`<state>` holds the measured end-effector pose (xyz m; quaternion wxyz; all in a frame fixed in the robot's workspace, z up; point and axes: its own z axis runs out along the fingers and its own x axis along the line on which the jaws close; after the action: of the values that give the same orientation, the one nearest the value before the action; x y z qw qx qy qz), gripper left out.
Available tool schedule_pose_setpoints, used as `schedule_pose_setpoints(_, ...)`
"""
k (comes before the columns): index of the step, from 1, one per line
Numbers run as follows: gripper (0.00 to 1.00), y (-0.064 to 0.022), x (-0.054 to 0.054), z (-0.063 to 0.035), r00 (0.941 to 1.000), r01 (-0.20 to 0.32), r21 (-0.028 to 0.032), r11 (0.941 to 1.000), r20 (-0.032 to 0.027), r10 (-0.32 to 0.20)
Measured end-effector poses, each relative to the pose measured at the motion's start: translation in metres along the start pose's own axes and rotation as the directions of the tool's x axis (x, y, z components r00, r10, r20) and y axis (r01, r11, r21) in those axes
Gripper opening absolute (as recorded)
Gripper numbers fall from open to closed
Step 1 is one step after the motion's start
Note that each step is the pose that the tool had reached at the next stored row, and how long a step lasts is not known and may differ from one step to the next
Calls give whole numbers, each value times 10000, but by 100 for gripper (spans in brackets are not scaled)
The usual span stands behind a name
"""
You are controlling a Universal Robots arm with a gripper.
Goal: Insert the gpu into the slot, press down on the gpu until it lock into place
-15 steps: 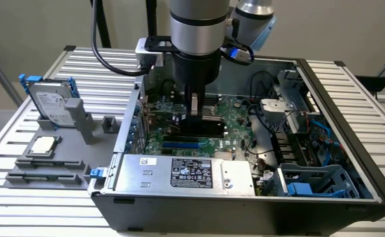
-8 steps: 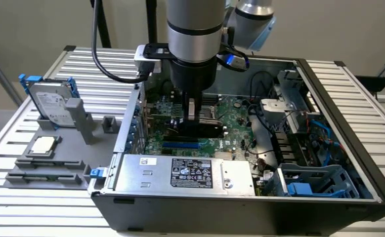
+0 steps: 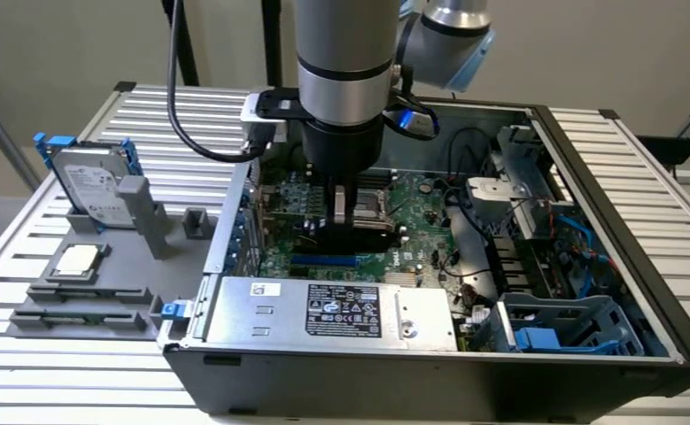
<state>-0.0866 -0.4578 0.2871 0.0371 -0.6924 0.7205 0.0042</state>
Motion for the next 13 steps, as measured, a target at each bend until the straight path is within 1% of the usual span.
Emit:
schedule_pose_setpoints(3, 26, 18, -7, 46, 10000, 0, 1, 10000, 1, 0)
schedule_pose_setpoints(5, 26, 23, -7, 60, 10000, 0, 0, 10000, 0, 0)
schedule_pose_setpoints(13, 26, 23, -7, 62, 10000, 0, -1, 10000, 0, 0)
